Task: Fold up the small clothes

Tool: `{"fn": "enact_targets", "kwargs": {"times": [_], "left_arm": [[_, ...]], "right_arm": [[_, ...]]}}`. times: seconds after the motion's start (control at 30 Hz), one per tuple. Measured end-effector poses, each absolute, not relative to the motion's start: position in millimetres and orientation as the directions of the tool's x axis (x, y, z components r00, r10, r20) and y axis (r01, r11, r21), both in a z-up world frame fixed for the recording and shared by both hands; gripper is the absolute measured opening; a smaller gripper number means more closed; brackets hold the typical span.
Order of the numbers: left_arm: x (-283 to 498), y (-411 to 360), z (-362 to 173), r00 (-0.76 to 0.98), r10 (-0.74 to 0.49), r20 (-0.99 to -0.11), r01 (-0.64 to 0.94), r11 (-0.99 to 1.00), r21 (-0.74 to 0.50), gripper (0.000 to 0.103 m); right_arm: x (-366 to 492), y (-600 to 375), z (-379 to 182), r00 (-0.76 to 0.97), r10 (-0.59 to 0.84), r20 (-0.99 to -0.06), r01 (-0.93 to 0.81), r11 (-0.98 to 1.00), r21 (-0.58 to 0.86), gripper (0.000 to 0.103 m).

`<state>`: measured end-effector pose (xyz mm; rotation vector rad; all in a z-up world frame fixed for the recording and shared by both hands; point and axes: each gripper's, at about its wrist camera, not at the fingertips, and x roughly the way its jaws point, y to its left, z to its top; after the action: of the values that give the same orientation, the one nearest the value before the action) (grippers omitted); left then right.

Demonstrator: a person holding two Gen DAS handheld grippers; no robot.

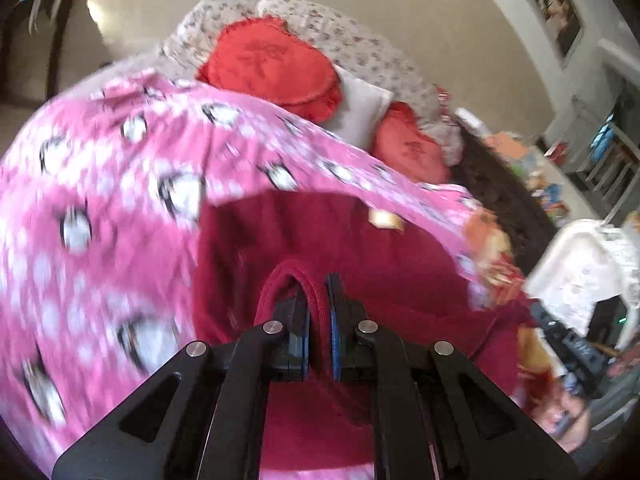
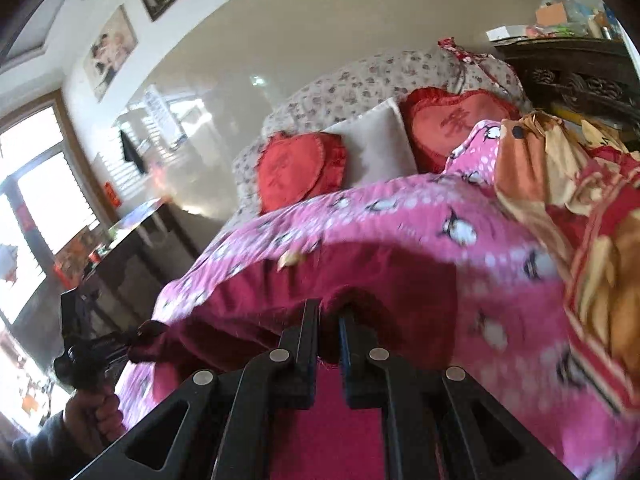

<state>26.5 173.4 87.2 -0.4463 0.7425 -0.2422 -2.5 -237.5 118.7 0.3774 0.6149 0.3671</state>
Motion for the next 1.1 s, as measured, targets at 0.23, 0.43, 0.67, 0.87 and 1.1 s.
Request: {"fn": "enact_targets", "kwargs": {"times": [0.23,0.43,0.67,0.87,1.1], "left_arm": [[93,164,63,0.699,-0.278,-0.659,0.022,0.930,-0.368,0.006],[119,161,42,0.631,-0.338,-0.699,0.031,0.910,-0.412,0.013],[118,165,41,0.568,-0.383,-0.728,0.063,0.903,-0.425,0.054],[112,173,72,0.651,-0.243,-0.719,0.018,0.952,-0.305,0.103],[89,150,91,0.726,-0.269,-0.633,0.073,0.945,-0.318,0.103]], "right_arm": [[70,-248,86,0.757,0.401,-0.516,-0.135,0.868,0.478,0.008],[85,-248,67,0.708,0.466,-0.531,-0.134,0.827,0.546,0.011],[74,-251,69,0.704,0.533,-0.469,-0.180,0.773,0.608,0.014],[53,-253,87,0.737,0.507,-0.447,-0.212,0.801,0.560,0.051],[46,-231,107,0.755,0.385,-0.531,-0.207,0.908,0.363,0.046]]}}
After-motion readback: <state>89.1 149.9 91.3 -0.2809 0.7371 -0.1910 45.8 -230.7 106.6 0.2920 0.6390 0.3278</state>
